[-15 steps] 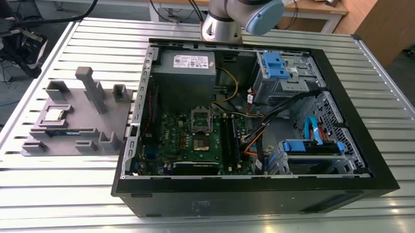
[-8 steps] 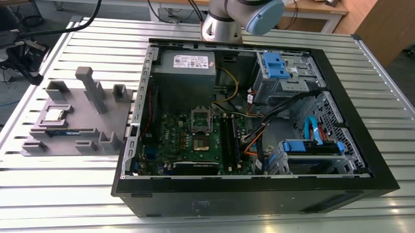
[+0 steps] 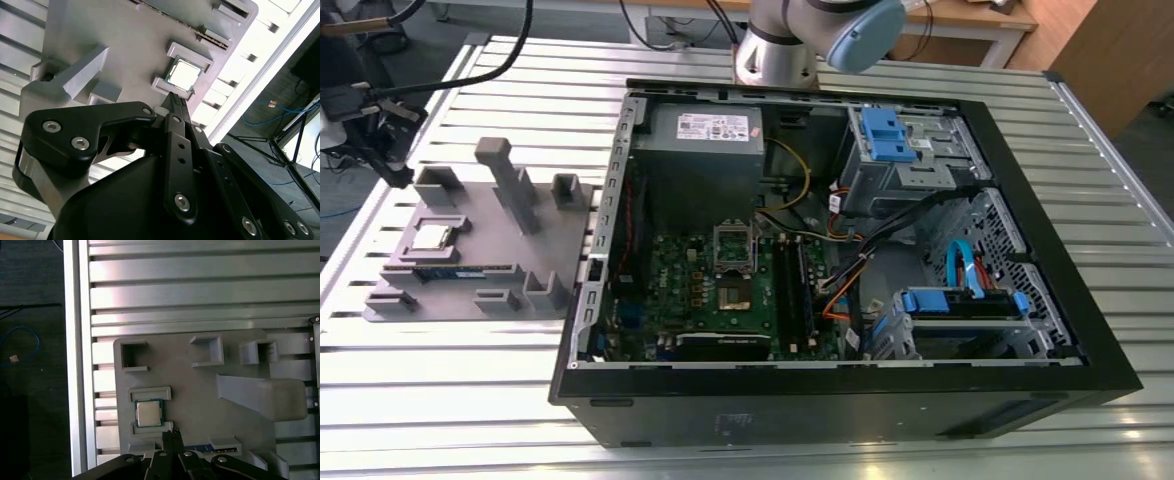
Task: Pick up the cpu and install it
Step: 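Reach for the cpu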
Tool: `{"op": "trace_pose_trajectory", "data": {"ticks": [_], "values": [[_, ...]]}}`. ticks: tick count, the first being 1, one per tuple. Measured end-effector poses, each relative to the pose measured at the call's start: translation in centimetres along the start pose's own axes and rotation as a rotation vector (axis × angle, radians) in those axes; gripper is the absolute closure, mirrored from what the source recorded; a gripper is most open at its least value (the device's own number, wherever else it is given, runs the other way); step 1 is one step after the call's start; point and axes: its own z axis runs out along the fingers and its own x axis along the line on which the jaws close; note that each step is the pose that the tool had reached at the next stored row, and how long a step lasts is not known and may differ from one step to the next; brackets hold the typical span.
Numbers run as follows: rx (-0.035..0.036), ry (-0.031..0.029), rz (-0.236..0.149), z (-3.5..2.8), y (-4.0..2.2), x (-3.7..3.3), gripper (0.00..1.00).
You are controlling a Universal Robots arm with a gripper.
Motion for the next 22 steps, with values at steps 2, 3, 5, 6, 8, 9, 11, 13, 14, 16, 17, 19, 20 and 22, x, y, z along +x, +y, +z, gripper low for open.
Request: {"op": "trace_pose_trajectory", "data": {"ticks": [2, 3, 5, 6, 8, 9, 11, 13, 14, 16, 17, 19, 20, 22], "values": [[0.0001, 0.001, -0.001, 0.35, -0.1, 0.01, 0.89], [0.0001, 0.0017, -0.001, 0.54, -0.15, 0.01, 0.89], [0.0002, 0.0028, -0.002, 0.89, -0.23, 0.02, 0.89], [0.0002, 0.0035, -0.002, 1.05, -0.28, 0.02, 0.89], [0.0003, 0.0047, -0.003, 1.37, -0.35, 0.03, 0.89], [0.0004, 0.0055, -0.003, 1.53, -0.39, 0.03, 0.89], [0.0005, 0.0069, -0.003, 1.81, -0.44, 0.05, 0.89], [0.0005, 0.0078, -0.004, 2.08, -0.47, 0.07, 0.89], [0.0006, 0.008, -0.004, 2.17, -0.49, 0.09, 0.89], [0.0006, 0.0082, -0.004, 2.22, -0.5, 0.11, 0.89], [0.0006, 0.0082, -0.004, 2.22, -0.5, 0.11, 0.89], [0.0006, 0.0081, -0.004, 2.23, -0.5, 0.11, 0.89], [0.0005, 0.008, -0.004, 2.24, -0.5, 0.11, 0.89], [0.0004, 0.0078, -0.004, 2.29, -0.5, 0.12, 0.89]]}}
